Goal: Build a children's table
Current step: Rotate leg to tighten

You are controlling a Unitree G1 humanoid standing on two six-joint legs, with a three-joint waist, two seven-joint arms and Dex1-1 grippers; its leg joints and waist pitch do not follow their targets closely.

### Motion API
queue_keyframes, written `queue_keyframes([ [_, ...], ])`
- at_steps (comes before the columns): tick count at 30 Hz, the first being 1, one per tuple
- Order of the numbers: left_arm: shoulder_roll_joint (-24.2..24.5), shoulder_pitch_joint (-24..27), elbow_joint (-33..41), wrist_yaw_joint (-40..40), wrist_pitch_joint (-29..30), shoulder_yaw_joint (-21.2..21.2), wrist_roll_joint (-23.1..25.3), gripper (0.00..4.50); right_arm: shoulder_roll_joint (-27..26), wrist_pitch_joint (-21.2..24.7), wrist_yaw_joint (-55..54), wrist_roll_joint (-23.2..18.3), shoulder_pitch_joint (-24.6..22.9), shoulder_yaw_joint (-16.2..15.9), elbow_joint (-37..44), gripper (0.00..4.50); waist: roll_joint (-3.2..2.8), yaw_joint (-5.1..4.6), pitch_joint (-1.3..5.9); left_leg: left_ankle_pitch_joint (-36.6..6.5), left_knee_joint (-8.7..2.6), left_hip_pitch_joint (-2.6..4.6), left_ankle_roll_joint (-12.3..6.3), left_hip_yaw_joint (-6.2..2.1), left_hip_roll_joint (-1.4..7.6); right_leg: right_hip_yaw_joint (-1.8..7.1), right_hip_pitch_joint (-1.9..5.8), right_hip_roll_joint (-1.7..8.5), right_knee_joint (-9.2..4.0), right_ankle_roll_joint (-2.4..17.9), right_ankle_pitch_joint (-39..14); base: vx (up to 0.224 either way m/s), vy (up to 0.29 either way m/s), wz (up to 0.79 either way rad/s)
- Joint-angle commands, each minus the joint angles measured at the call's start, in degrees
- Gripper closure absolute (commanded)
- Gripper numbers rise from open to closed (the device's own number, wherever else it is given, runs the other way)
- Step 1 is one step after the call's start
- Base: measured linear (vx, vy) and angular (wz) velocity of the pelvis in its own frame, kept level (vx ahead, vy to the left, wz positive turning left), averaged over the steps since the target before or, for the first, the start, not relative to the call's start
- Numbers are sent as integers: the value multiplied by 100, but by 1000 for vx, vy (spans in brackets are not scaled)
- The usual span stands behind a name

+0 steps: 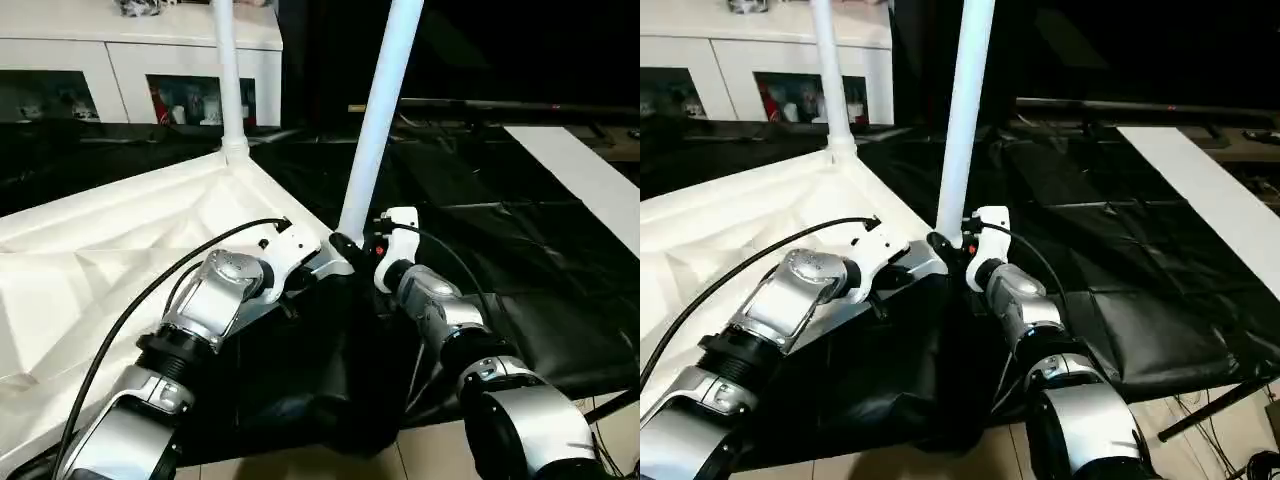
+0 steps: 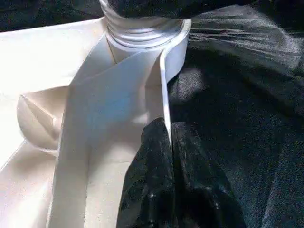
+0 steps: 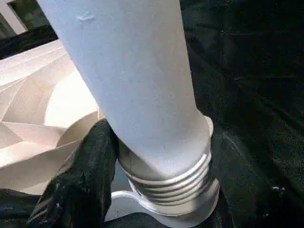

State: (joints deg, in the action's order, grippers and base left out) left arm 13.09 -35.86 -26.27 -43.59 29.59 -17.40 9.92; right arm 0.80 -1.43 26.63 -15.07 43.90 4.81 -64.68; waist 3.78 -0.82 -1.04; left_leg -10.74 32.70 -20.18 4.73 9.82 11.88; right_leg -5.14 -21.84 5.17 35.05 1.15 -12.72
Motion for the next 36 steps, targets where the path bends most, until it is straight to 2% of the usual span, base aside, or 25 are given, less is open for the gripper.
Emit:
queue_keyframes([
  [1,-50,205,14,-310,1,-352,-5,450,192,58,-100,98,-68,115,-298,106,-71,49,167,-1645,-426,-5,-88,-31,192,321,131,346,-521,1065,-1442,0,0,0],
  [3,-27,220,28,-331,-16,-366,-10,450,230,7,50,73,-44,133,-247,80,-85,94,198,-1367,-393,17,-144,0,198,330,136,329,-467,1207,-891,0,0,0],
  [4,-7,226,37,-349,-32,-376,-12,450,258,-27,141,48,-36,146,-204,80,-78,106,192,-1187,-389,-12,-216,10,190,329,162,316,-432,1275,-624,0,0,0],
  [6,5,232,53,-364,-38,-388,-15,450,274,-53,195,34,-34,153,-188,60,-81,142,226,-757,-359,-16,-327,21,189,326,202,315,-362,1391,-45,0,0,0],
  [8,77,246,82,-432,-104,-413,-18,450,357,-138,675,30,-112,89,96,50,-67,175,252,-241,-309,-43,-589,35,169,322,251,312,-287,1563,666,0,0,0],
  [9,77,246,82,-432,-104,-413,-18,450,357,-138,675,30,-112,89,96,32,-69,191,258,-148,-294,-48,-666,39,164,321,257,313,-274,1577,808,0,0,0],
  [10,151,249,80,-521,-218,-417,-32,450,469,-192,994,88,-236,-27,374,26,-53,214,274,108,-261,-64,-855,41,161,320,266,313,-235,1637,1150,0,0,0],
  [11,168,250,79,-560,-256,-421,-42,450,497,-197,1049,101,-265,-54,430,26,-51,227,273,159,-255,-73,-916,40,157,316,267,311,-233,1643,1207,0,0,0],
  [12,267,256,89,-708,-378,-429,-76,450,651,-207,1349,154,-411,-177,697,26,-42,239,267,164,-251,-70,-961,45,156,313,259,307,-238,1641,1200,0,0,0],
  [13,313,260,98,-764,-412,-432,-87,450,722,-203,1490,170,-474,-226,809,26,-42,255,241,10,-264,-69,-988,50,168,307,249,311,-262,1603,962,0,0,0],
  [14,458,284,119,-1053,-646,-462,-146,450,963,-187,2046,182,-721,-410,1246,26,-33,264,232,-165,-277,-50,-919,51,179,304,241,315,-289,1571,632,0,0,0],
  [16,542,302,132,-1219,-752,-468,-186,450,1118,-151,2432,164,-894,-530,1563,26,-33,294,204,-506,-308,-43,-761,43,194,312,236,310,-340,1401,94,0,0,0],
  [18,727,374,212,-1732,-1282,-564,-329,450,1351,214,3212,-114,-1226,-675,2243,26,-21,289,199,-622,-313,-55,-694,33,190,316,243,302,-355,1331,-82,0,0,0],
  [19,782,393,242,-1862,-1378,-586,-367,450,1420,282,3394,-178,-1314,-708,2424,26,-40,302,194,-648,-321,-53,-700,25,184,313,254,294,-372,1301,-97,0,0,0],
  [21,867,414,279,-2046,-1518,-614,-417,450,1535,375,3658,-254,-1440,-769,2680,26,-36,295,209,-628,-318,-34,-673,25,200,315,233,292,-347,1308,8,0,0,0],
  [22,936,408,251,-2227,-1727,-604,-488,450,1711,421,4025,-246,-1603,-914,2953,26,-35,300,205,-591,-315,-34,-662,32,200,318,222,298,-342,1375,78,0,0,0],
  [24,951,409,254,-2312,-1755,-592,-534,450,1758,415,4122,-228,-1639,-969,3008,26,-33,309,208,-566,-310,-29,-651,35,199,319,221,300,-327,1397,113,0,0,0],
  [26,978,406,255,-2466,-1793,-571,-622,450,1834,392,4267,-177,-1699,-1062,3111,26,-44,317,216,-442,-299,-25,-638,38,191,318,223,295,-309,1451,255,0,0,0],
  [31,1077,379,251,-2942,-2007,-594,-801,450,1895,152,4241,266,-1709,-1324,3164,26,-49,328,229,-309,-283,-33,-636,38,169,321,240,296,-281,1496,443,0,0,0],
  [35,1057,366,220,-3012,-2085,-593,-817,450,1878,188,4250,340,-1672,-1422,3164,26,-47,356,234,-297,-276,-17,-627,43,180,323,241,295,-266,1525,517,0,0,0],
  [36,1052,360,202,-3028,-2104,-590,-811,450,1880,210,4268,328,-1669,-1445,3171,43,-48,363,235,-296,-275,-15,-627,42,180,324,241,295,-264,1525,523,0,0,0],
])
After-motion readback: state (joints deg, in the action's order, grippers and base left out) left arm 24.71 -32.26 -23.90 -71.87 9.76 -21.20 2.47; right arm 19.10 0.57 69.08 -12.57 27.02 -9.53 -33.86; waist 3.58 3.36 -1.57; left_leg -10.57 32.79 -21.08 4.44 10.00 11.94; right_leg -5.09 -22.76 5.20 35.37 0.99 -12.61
